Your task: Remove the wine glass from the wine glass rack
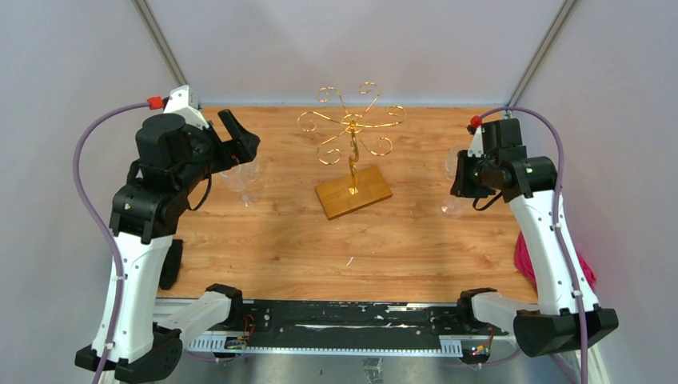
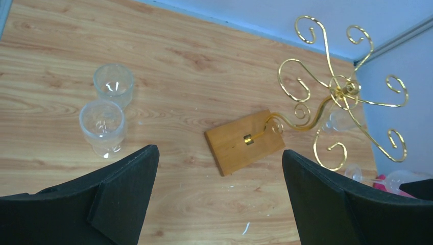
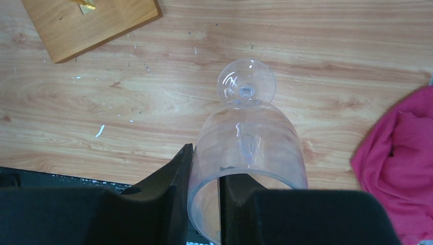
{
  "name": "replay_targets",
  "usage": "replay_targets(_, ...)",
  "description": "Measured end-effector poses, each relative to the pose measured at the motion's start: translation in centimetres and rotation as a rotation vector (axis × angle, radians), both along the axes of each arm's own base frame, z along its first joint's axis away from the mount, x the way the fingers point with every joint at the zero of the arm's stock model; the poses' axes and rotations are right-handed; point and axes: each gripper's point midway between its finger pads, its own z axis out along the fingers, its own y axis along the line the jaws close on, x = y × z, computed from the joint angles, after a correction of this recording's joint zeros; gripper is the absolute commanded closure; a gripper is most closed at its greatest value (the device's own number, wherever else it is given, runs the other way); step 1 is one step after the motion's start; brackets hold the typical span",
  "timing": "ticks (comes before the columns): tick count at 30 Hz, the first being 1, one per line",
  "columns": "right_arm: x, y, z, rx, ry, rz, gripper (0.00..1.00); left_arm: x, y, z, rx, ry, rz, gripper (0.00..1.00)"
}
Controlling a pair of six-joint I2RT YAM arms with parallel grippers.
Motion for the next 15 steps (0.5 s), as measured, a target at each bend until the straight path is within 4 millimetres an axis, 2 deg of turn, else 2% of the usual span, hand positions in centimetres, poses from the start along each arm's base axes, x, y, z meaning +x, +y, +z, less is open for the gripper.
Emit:
replay_targets(8,3.1,1.9,-3.5,0.007,0.068,0.052,1.00,2.7,0.2,-2.3,0.061,0.079,0.032,0.03)
replay_targets(15,6.6,2.7,-6.9,0.001,0.140,0.051,1.00,2.9,0.7,-2.6,0.076,0.086,0.055,0.03)
